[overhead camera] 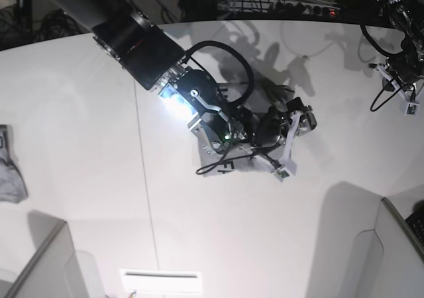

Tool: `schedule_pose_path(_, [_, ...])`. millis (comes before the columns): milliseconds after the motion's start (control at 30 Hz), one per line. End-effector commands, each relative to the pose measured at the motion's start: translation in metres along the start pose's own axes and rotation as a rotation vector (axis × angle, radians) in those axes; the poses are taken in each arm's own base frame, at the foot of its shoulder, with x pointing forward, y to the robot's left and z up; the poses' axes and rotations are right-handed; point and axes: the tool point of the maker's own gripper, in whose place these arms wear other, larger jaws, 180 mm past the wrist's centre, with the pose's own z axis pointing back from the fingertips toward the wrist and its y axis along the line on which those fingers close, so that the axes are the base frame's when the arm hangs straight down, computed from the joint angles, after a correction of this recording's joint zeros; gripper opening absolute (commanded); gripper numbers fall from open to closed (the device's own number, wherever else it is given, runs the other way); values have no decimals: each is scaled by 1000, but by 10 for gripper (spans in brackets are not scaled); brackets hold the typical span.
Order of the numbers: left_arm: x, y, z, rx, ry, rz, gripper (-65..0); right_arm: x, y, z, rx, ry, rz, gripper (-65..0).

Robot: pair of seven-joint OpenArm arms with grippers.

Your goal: Fold the T-shirt properly

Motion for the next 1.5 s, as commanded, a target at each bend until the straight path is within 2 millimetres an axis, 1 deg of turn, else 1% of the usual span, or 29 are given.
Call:
schedule_pose_path(0, [10,6,7,16,-29,-25,-650,20,17,4,35,-39,46,-197])
schedule_pose_path(133, [9,5,6,14,-27,-22,-650,25,47,3,104,-35,123,-197])
schedule_pose_path(200, [10,5,6,14,-28,-23,-650,29,60,7,138,-44,151,-197])
schedule_pose_path(233, [10,5,6,15,-29,-24,-650,34,62,12,143,-62,160,-197])
schedule_pose_path(267, [10,6,7,16,-30,-23,-650,40,58,18,137,-85,159,-198])
schedule_pose_path(333, [10,6,7,16,-30,-23,-650,52,39,33,108,-139,130,-210])
schedule_pose_path(400, [7,7,7,17,-22,-25,-650,56,14,49,68,-184,81,-293])
schedule_pose_path(467, [3,7,8,17,-14,-28,-650,58,-14,65,26,-222,18,-435])
schedule_pose_path(533, [-2,7,8,17,-2,-28,-650,49,-41,76,-9,-237,-62,-636])
schedule_pose_path(567, [-6,7,8,16,5,-29,-650,42,-57,81,-33,-239,-98,-650])
schedule_pose_path(633, [-7,7,8,16,9,-29,-650,31,-75,83,-65,-231,-138,-650])
schedule_pose_path(700, [-6,6,8,14,7,-28,-650,13,-92,82,-99,-191,-158,-650])
schedule_pose_path(833, [-6,6,8,14,5,-28,-650,-17,-108,72,-129,-134,-208,-650])
schedule_pose_path(900, [-6,6,8,14,5,-28,-650,-27,-113,68,-167,-114,-196,-650])
schedule_pose_path(967, [-6,6,8,13,4,-28,-650,-33,-120,67,-215,-104,-167,-650])
schedule_pose_path(1000, [-5,6,8,13,2,-29,-650,-33,-119,65,-222,-98,-158,-650])
schedule_pose_path(1033, [-5,6,8,12,2,-28,-650,-36,-113,61,-219,-85,-142,-650])
schedule_pose_path(1133, [-5,5,8,11,1,-26,-650,-42,-93,48,-184,-48,-93,-650])
schedule_pose_path(1233, [-6,4,7,9,1,-24,-650,-45,-56,28,-121,-17,-36,-650])
schedule_pose_path(1300, [-5,4,7,9,0,-24,-650,-40,-38,19,-93,-13,0,-650])
schedule_pose_path(1467, [-5,5,8,11,0,-27,-650,-34,15,2,-7,7,103,-650])
